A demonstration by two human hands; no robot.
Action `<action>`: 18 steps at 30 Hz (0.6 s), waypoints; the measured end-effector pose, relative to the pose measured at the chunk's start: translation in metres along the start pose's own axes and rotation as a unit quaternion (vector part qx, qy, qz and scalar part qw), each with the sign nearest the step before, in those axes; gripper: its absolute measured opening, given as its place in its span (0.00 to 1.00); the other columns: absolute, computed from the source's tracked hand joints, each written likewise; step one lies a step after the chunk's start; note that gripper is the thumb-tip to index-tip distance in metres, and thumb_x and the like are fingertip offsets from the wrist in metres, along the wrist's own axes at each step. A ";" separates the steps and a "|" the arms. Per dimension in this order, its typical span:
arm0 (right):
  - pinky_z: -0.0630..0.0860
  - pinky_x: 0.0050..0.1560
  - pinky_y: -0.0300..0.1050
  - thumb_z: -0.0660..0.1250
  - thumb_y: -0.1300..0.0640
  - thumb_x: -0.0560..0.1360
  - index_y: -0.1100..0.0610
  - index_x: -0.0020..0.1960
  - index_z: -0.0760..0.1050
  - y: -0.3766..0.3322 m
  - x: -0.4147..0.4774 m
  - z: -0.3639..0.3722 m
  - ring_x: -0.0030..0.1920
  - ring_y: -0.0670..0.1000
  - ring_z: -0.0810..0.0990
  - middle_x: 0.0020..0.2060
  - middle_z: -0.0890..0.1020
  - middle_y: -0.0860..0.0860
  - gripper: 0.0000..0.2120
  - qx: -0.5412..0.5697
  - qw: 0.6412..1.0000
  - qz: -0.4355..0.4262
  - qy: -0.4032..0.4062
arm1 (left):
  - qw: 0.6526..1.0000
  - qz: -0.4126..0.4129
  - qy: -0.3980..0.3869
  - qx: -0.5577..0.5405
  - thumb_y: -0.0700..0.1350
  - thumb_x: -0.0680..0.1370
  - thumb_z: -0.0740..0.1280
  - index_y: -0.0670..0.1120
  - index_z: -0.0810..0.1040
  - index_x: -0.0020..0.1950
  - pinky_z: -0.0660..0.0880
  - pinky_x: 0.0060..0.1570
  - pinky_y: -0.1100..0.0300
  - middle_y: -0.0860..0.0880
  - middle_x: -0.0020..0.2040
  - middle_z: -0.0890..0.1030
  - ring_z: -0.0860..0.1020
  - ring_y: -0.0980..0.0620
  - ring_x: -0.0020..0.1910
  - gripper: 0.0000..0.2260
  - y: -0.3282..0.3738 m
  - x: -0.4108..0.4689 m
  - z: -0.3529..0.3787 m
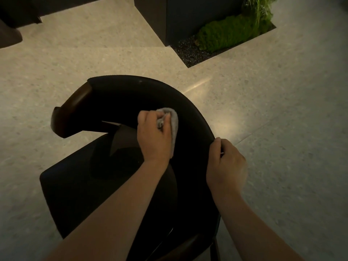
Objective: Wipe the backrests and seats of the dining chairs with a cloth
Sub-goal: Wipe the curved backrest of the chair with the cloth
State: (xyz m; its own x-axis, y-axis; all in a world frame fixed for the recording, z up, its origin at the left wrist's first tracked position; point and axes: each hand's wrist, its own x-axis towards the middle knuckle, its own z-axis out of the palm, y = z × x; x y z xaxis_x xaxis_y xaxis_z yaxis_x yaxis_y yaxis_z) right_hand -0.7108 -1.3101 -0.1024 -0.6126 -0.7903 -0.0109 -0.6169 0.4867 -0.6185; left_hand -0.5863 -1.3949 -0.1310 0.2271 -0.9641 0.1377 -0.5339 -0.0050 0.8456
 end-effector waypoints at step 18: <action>0.55 0.28 0.38 0.51 0.46 0.79 0.50 0.37 0.70 -0.004 -0.001 -0.004 0.26 0.41 0.67 0.27 0.69 0.44 0.17 -0.019 1.000 -0.009 0.021 | 0.996 0.075 0.026 0.029 0.58 0.78 0.62 0.47 0.77 0.48 0.62 0.42 0.72 0.50 0.48 0.73 0.71 0.55 0.46 0.15 0.029 -0.003 0.030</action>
State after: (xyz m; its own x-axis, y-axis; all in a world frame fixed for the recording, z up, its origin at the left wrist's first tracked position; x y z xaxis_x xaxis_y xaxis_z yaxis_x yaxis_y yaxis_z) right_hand -0.7094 -1.3100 -0.0968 -0.6202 -0.7837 0.0336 -0.6464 0.4863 -0.5879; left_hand -0.6267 -1.4004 -0.1220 0.1825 -0.9402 0.2877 -0.6107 0.1209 0.7825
